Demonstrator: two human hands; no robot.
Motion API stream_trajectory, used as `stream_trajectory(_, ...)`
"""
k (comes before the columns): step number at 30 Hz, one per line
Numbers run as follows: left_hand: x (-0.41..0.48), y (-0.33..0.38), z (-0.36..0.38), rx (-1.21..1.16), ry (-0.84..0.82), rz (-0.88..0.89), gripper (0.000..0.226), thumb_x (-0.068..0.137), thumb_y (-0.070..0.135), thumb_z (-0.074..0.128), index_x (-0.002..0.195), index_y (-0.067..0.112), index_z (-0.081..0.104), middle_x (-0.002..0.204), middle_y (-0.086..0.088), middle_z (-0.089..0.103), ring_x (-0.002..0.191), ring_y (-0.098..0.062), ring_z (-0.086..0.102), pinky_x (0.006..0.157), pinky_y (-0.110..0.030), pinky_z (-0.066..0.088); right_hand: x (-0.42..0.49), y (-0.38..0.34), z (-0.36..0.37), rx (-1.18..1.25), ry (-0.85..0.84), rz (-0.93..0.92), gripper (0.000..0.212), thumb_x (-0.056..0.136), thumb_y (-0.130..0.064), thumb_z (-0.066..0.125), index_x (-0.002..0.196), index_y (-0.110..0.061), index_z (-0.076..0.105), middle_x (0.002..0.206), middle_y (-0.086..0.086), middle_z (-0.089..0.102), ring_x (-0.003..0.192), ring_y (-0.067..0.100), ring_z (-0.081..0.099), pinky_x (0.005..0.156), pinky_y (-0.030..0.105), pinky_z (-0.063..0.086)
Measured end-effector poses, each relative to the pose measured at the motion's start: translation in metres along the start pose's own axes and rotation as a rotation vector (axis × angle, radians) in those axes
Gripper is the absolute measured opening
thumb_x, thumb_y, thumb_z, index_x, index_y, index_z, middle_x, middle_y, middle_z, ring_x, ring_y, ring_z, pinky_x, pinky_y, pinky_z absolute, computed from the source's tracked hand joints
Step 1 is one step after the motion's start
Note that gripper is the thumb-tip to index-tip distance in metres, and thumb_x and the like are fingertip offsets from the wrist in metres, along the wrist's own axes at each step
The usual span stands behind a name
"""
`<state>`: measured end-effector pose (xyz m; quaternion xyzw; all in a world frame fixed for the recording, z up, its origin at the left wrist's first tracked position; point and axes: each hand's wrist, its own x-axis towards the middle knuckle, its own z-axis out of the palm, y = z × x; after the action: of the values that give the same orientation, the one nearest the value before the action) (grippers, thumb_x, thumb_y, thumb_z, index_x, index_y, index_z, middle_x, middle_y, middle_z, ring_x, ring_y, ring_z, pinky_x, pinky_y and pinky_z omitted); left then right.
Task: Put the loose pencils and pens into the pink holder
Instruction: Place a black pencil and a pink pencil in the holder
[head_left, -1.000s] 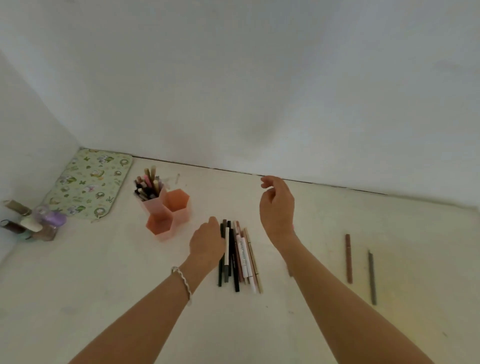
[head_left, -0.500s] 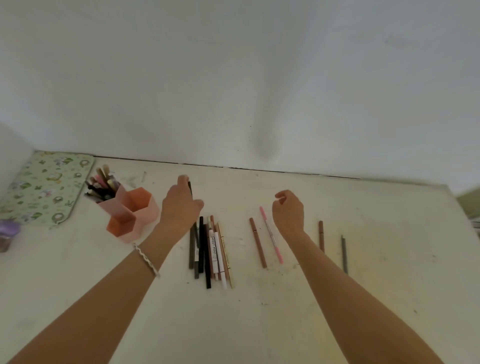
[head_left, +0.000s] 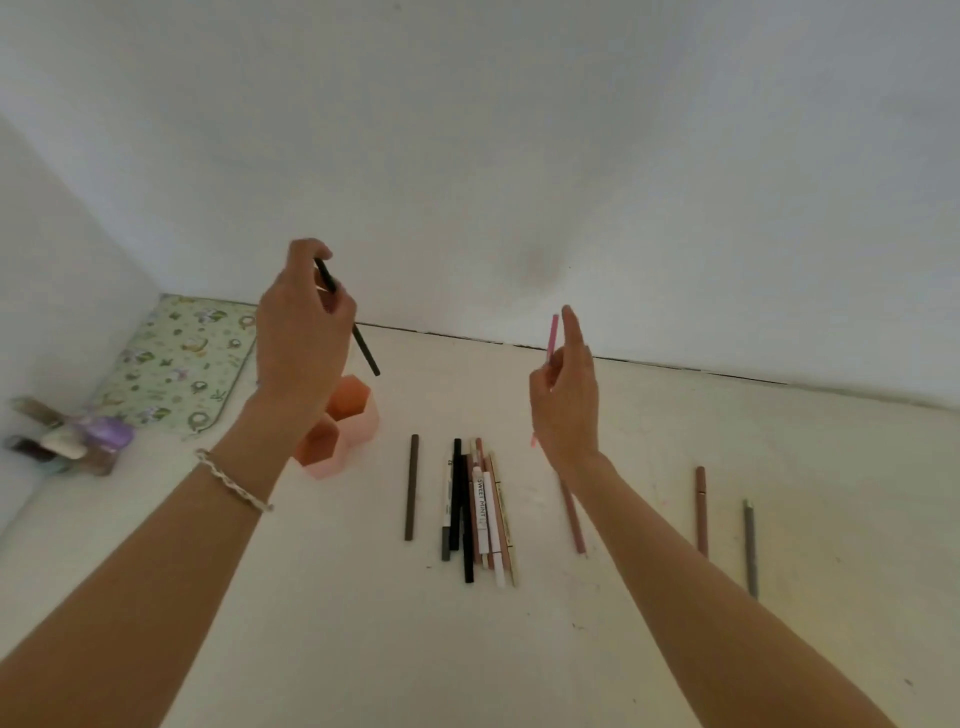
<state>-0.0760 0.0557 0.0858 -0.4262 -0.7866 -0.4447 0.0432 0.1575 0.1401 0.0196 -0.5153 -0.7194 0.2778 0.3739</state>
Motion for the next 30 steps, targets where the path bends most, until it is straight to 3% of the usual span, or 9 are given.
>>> stream_trajectory(3, -0.004, -0.021, -0.006, 0.25, -0.132, 0.073, 0.017, 0.095, 0.015, 0.056, 0.11, 0.015, 0.049, 0.082, -0.005, 0.067, 0.069, -0.024, 0.061, 0.065, -0.036, 0.05, 0.005, -0.037, 0.025, 0.124, 0.075, -0.108, 0.066, 0.095, 0.002, 0.045, 0.153, -0.025, 0.025, 0.093, -0.003, 0.044, 0.074, -0.002, 0.045, 0.07, 0.009, 0.042)
stream_trajectory(6, -0.009, -0.031, -0.006, 0.522, -0.31, 0.114, 0.013, 0.096, 0.022, 0.055, 0.106, 0.015, 0.059, 0.089, -0.005, 0.069, 0.085, -0.026, 0.061, 0.085, -0.038, 0.045, 0.001, -0.064, 0.048, 0.241, 0.021, -0.143, 0.065, 0.095, 0.0, 0.046, 0.149, -0.028, 0.027, 0.091, -0.001, 0.048, 0.077, 0.005, 0.051, 0.074, 0.016, 0.048)
stream_trajectory(9, -0.005, -0.033, -0.016, 0.47, -0.284, 0.1, 0.015, 0.095, 0.021, 0.056, 0.107, 0.014, 0.063, 0.091, -0.006, 0.07, 0.094, -0.026, 0.061, 0.093, -0.039, 0.04, -0.004, -0.079, 0.064, 0.308, -0.002, -0.184, 0.063, 0.094, -0.001, 0.048, 0.147, -0.029, 0.026, 0.089, 0.003, 0.05, 0.078, 0.013, 0.054, 0.077, 0.018, 0.051)
stream_trajectory(14, 0.005, -0.027, -0.04, 0.304, -0.095, 0.12, 0.026, 0.095, 0.018, 0.059, 0.12, 0.012, 0.063, 0.093, -0.006, 0.072, 0.1, -0.027, 0.06, 0.093, -0.041, 0.04, -0.004, -0.087, 0.079, 0.351, 0.054, -0.179, 0.061, 0.094, -0.001, 0.049, 0.148, -0.021, 0.028, 0.088, -0.003, 0.051, 0.079, 0.003, 0.052, 0.079, 0.01, 0.045)
stream_trajectory(18, 0.0, -0.031, -0.035, 0.316, -0.176, 0.124, 0.03, 0.096, 0.021, 0.058, 0.125, 0.015, 0.061, 0.097, -0.004, 0.072, 0.103, -0.026, 0.06, 0.096, -0.04, 0.039, -0.006, -0.089, 0.084, 0.362, 0.057, -0.157, 0.059, 0.095, 0.001, 0.049, 0.147, -0.019, 0.03, 0.087, -0.006, 0.051, 0.08, 0.001, 0.052, 0.079, 0.008, 0.045)
stream_trajectory(22, -0.012, -0.047, -0.02, 0.577, -0.393, 0.179, 0.035, 0.096, 0.028, 0.055, 0.13, 0.022, 0.06, 0.122, 0.0, 0.065, 0.126, -0.021, 0.046, 0.105, -0.036, 0.025, -0.012, -0.089, 0.086, 0.363, 0.04, -0.131, 0.058, 0.095, 0.001, 0.049, 0.147, -0.019, 0.031, 0.088, -0.003, 0.053, 0.08, 0.0, 0.054, 0.078, 0.007, 0.044)
stream_trajectory(25, -0.013, -0.051, -0.025, 0.516, -0.287, 0.201, 0.041, 0.092, 0.025, 0.062, 0.132, 0.016, 0.059, 0.129, -0.005, 0.061, 0.129, -0.027, 0.045, 0.106, -0.043, 0.031, -0.012, -0.093, 0.088, 0.378, 0.042, -0.123, 0.059, 0.094, 0.0, 0.051, 0.145, -0.022, 0.03, 0.088, -0.001, 0.055, 0.079, 0.002, 0.056, 0.077, 0.008, 0.045)
stream_trajectory(28, -0.014, -0.046, -0.036, 0.361, -0.087, 0.243, 0.036, 0.087, 0.009, 0.063, 0.123, 0.01, 0.063, 0.111, -0.009, 0.067, 0.114, -0.032, 0.055, 0.095, -0.046, 0.043, -0.014, -0.1, 0.098, 0.393, 0.031, -0.122, 0.058, 0.094, -0.003, 0.052, 0.142, -0.026, 0.03, 0.087, -0.001, 0.058, 0.08, 0.005, 0.059, 0.077, 0.01, 0.047)
stream_trajectory(30, -0.021, -0.036, -0.041, 0.28, -0.053, 0.27, 0.034, 0.082, 0.0, 0.061, 0.115, 0.007, 0.065, 0.101, -0.008, 0.068, 0.104, -0.03, 0.058, 0.088, -0.044, 0.048, -0.019, -0.102, 0.108, 0.363, -0.036, -0.121, 0.055, 0.095, -0.007, 0.052, 0.139, -0.032, 0.03, 0.086, -0.007, 0.058, 0.079, 0.007, 0.06, 0.075, 0.01, 0.048)
